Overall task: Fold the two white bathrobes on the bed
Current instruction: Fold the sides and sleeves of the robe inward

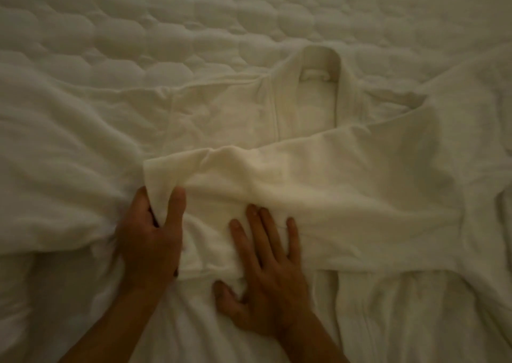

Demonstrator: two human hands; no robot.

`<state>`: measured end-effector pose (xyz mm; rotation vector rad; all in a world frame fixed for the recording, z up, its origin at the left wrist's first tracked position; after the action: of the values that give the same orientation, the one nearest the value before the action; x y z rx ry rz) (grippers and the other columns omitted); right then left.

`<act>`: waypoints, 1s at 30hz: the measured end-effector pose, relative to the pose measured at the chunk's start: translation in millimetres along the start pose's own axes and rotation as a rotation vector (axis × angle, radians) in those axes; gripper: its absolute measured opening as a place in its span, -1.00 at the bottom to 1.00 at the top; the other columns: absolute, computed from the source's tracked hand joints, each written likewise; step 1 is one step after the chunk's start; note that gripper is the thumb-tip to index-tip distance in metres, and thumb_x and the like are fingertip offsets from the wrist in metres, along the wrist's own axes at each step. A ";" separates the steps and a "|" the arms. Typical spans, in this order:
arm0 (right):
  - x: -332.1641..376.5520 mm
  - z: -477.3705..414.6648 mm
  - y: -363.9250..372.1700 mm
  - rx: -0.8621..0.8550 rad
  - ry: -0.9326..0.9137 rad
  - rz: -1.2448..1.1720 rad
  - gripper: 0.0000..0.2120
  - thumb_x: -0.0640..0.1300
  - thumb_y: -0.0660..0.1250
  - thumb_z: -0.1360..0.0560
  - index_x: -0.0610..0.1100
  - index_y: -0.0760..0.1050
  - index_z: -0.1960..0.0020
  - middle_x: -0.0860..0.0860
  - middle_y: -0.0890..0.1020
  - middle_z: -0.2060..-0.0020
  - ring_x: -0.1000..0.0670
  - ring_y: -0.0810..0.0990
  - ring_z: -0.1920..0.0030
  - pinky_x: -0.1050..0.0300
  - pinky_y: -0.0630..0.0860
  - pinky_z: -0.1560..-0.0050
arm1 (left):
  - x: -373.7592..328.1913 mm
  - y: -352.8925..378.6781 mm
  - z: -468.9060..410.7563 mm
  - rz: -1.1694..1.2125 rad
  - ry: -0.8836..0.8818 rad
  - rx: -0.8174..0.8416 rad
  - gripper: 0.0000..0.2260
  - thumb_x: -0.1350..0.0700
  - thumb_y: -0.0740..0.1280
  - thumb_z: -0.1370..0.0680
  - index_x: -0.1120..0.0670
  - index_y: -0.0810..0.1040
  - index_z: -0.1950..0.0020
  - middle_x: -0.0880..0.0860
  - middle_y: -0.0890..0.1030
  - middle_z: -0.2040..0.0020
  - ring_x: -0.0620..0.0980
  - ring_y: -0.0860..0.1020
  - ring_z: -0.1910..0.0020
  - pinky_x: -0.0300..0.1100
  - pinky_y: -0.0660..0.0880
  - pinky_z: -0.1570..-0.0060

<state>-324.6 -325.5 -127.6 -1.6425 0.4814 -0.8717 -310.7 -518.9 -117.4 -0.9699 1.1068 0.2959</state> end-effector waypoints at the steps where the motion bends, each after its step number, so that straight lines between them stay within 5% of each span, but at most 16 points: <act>1: 0.6 1.2 0.8 0.000 -0.001 0.001 -0.16 0.31 0.33 -0.41 -0.11 0.31 -0.55 -0.15 0.24 -0.57 -0.15 0.15 -0.60 -0.42 0.12 -0.48 | 0.3 -0.5 -0.3 0.012 -0.020 0.016 -0.67 -0.30 0.26 -0.47 -0.07 0.53 0.01 -0.23 0.57 0.22 -0.30 0.55 0.25 -0.42 0.38 0.29; 4: -0.3 2.0 -1.6 0.003 -0.005 -0.019 -0.16 0.30 0.34 -0.41 -0.12 0.31 -0.55 -0.17 0.24 -0.57 -0.15 0.14 -0.60 -0.42 0.10 -0.49 | 2.1 -0.8 -6.1 0.085 -0.095 0.044 -0.73 -0.25 0.37 -0.47 -0.09 0.59 0.01 -0.24 0.63 0.17 -0.39 0.59 0.19 -0.45 0.47 0.21; 8: 1.1 4.7 -4.1 -0.032 0.005 -0.025 -0.17 0.29 0.34 -0.41 -0.12 0.30 -0.55 -0.17 0.24 -0.57 -0.13 0.15 -0.60 -0.40 0.11 -0.50 | 3.9 -0.1 -10.9 0.215 -0.225 0.010 -0.82 -0.11 0.39 -0.56 -0.02 0.65 0.04 -0.11 0.68 0.15 -0.19 0.64 0.17 -0.16 0.56 0.11; 12: 1.5 7.0 -7.2 -0.091 -0.043 -0.052 -0.22 0.26 0.33 -0.43 -0.11 0.34 -0.54 -0.15 0.29 -0.56 -0.11 0.21 -0.58 -0.36 0.12 -0.51 | 4.3 -7.8 -1.4 0.417 -0.290 -0.260 -0.80 0.05 0.32 -0.63 0.11 0.63 -0.16 -0.08 0.64 0.02 -0.16 0.60 0.04 -0.42 0.47 0.12; 15: 0.9 8.3 -6.5 -0.120 -0.046 -0.083 -0.24 0.25 0.32 -0.44 -0.11 0.35 -0.54 -0.14 0.29 -0.56 -0.10 0.21 -0.58 -0.32 0.09 -0.54 | 2.5 -6.5 -6.8 0.350 -0.267 -0.203 -0.75 0.05 0.31 -0.63 0.18 0.60 -0.19 0.05 0.61 -0.07 -0.03 0.54 -0.04 -0.45 0.44 0.19; 21: -0.4 8.1 -7.0 -0.097 -0.030 -0.084 -0.23 0.24 0.31 -0.44 -0.12 0.33 -0.55 -0.16 0.28 -0.56 -0.09 0.18 -0.59 -0.30 0.05 -0.55 | 1.2 -2.1 -16.4 0.373 -0.305 -0.034 -0.69 -0.12 0.40 -0.47 0.02 0.66 -0.11 0.01 0.70 -0.09 0.06 0.64 -0.13 0.09 0.56 -0.22; 30: -3.4 4.5 -3.9 -0.057 -0.005 -0.072 -0.22 0.23 0.30 -0.44 -0.09 0.29 -0.57 -0.15 0.25 -0.57 -0.10 0.16 -0.60 -0.32 0.08 -0.54 | 0.6 3.3 -22.6 0.350 -0.308 0.031 -0.72 -0.03 0.39 -0.52 0.02 0.63 -0.20 0.03 0.69 -0.11 0.04 0.64 -0.13 0.08 0.56 -0.22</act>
<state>-324.0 -319.1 -125.1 -1.7224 0.4489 -0.9139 -326.4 -534.7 -122.1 -0.6708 0.9887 0.6876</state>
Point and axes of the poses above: each hand's wrist, its own z-axis away from the middle knuckle, its own y-axis out of the palm, x = y × z, the point moved 4 cm from there along -z, towards the middle knuckle
